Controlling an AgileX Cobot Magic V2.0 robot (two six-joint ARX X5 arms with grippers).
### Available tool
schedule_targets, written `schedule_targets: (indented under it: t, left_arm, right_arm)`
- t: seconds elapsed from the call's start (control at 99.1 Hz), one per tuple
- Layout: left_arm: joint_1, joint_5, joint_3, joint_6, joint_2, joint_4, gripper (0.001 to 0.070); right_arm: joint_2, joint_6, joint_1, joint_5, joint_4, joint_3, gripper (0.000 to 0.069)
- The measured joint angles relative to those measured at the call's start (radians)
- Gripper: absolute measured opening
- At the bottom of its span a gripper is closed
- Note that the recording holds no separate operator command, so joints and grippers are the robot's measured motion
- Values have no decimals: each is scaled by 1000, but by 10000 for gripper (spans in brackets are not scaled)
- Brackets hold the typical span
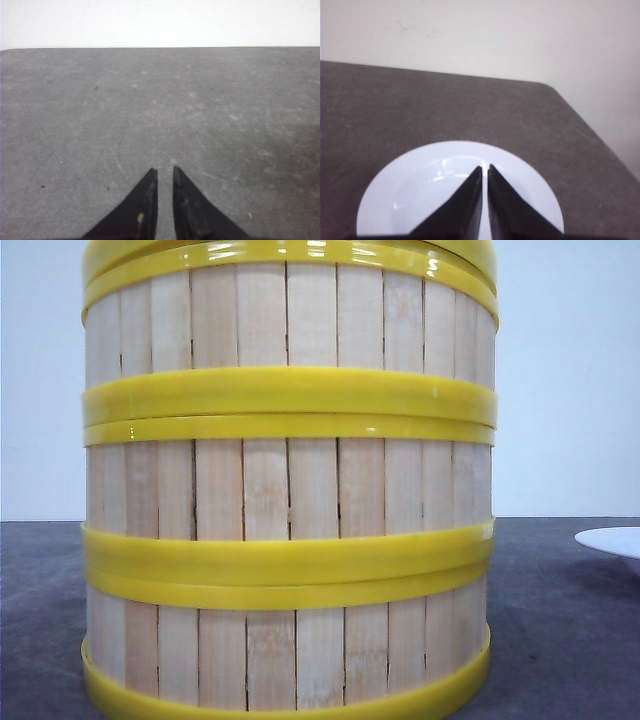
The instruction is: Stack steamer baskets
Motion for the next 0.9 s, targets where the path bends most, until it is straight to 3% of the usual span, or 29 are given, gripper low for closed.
schedule_targets:
  t: [0.313, 0.898]
  left_arm:
    - [0, 0, 0, 0, 0, 0, 28]
    - [0, 0, 0, 0, 0, 0, 28]
  right_arm:
    - [-51, 26, 0, -2, 42, -113, 15]
    - [-51, 44, 0, -2, 45, -113, 15]
